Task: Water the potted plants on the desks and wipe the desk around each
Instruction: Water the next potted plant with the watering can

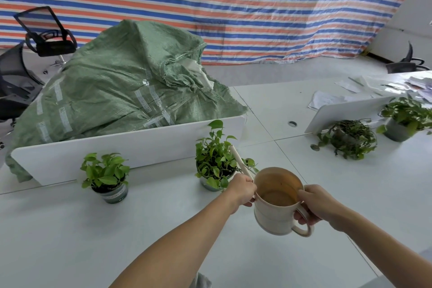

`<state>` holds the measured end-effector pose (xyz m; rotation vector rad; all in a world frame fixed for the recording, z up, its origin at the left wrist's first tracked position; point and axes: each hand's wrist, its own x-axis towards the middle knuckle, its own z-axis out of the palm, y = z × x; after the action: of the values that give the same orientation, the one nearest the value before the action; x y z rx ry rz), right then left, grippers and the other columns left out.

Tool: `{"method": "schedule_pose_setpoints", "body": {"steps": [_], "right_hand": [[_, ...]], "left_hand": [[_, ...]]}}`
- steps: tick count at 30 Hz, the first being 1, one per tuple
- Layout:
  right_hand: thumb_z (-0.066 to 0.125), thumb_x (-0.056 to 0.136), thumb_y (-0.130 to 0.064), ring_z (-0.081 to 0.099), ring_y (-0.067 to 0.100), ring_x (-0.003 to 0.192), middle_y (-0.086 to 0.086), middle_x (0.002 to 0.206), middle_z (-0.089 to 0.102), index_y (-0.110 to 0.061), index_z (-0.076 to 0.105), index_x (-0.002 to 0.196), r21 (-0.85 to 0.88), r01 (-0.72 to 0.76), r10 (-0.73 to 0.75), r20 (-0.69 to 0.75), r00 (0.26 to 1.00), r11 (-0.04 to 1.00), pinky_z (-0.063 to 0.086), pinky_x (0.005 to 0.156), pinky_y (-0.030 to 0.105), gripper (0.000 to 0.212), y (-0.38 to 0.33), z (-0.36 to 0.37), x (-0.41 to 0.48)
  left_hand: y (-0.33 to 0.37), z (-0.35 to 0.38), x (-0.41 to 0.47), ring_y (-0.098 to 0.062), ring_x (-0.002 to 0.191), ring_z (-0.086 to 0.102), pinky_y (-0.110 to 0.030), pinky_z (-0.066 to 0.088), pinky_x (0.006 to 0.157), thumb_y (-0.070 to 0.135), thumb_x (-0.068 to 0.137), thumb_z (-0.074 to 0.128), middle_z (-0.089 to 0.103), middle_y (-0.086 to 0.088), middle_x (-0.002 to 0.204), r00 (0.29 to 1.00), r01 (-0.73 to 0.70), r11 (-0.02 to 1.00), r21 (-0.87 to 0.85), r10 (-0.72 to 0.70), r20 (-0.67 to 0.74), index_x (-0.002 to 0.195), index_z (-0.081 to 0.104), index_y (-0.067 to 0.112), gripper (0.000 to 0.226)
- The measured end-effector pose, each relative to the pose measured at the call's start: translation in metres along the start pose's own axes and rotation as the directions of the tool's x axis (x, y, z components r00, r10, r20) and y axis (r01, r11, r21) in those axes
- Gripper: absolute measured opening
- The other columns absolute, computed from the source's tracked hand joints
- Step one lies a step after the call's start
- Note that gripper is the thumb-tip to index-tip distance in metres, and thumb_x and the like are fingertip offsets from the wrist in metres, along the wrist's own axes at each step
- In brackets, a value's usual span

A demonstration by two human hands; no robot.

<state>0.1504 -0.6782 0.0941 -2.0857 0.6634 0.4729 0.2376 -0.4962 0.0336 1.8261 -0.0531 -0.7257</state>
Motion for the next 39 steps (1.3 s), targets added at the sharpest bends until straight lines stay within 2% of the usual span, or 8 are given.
{"method": "schedule_pose_setpoints", "body": {"steps": [6, 16, 24, 39], "right_hand": [[0.036, 0.099, -0.006, 0.063, 0.029, 0.057, 0.022, 0.068, 0.07, 0.002, 0.059, 0.089, 0.009, -0.01, 0.01, -0.018, 1.0, 1.0, 0.05, 0.05, 0.028, 0.026, -0.003, -0.007, 0.009], [0.036, 0.097, -0.005, 0.062, 0.029, 0.056, 0.022, 0.067, 0.069, 0.004, 0.057, 0.091, 0.001, 0.018, -0.018, -0.011, 1.0, 1.0, 0.049, 0.049, 0.026, 0.023, -0.022, -0.009, 0.026], [0.037, 0.097, -0.005, 0.064, 0.029, 0.055, 0.022, 0.068, 0.07, 0.014, 0.058, 0.104, -0.021, 0.037, -0.036, 0.018, 0.999, 0.999, 0.049, 0.048, 0.026, 0.029, -0.027, -0.003, 0.025], [0.035, 0.098, -0.006, 0.063, 0.027, 0.057, 0.018, 0.066, 0.069, 0.005, 0.058, 0.099, -0.036, 0.052, -0.049, 0.072, 0.996, 0.998, 0.049, 0.05, 0.028, 0.026, -0.011, 0.013, 0.006]], "left_hand": [[0.011, 0.004, 0.01, -0.021, 0.065, 0.061, -0.03, 0.056, 0.058, 0.005, 0.093, 0.046, 0.061, -0.012, 0.093, 0.999, 0.029, 1.0, 0.008, -0.029, 0.017, 0.109, 0.065, -0.001, 0.026], [0.023, -0.012, 0.018, -0.021, 0.063, 0.06, -0.029, 0.054, 0.054, 0.003, 0.093, 0.045, 0.059, -0.012, 0.09, 1.0, 0.029, 1.0, -0.012, -0.029, -0.009, 0.104, 0.064, 0.0, 0.023], [0.017, -0.022, 0.012, -0.023, 0.064, 0.06, -0.032, 0.056, 0.059, 0.003, 0.092, 0.047, 0.06, -0.013, 0.088, 0.999, 0.024, 0.999, -0.033, -0.025, -0.041, 0.102, 0.066, -0.001, 0.022], [-0.01, -0.017, -0.01, -0.027, 0.074, 0.063, -0.036, 0.059, 0.07, 0.003, 0.092, 0.049, 0.064, -0.017, 0.094, 0.997, 0.02, 0.998, -0.063, -0.024, -0.072, 0.105, 0.067, -0.005, 0.023]]}}
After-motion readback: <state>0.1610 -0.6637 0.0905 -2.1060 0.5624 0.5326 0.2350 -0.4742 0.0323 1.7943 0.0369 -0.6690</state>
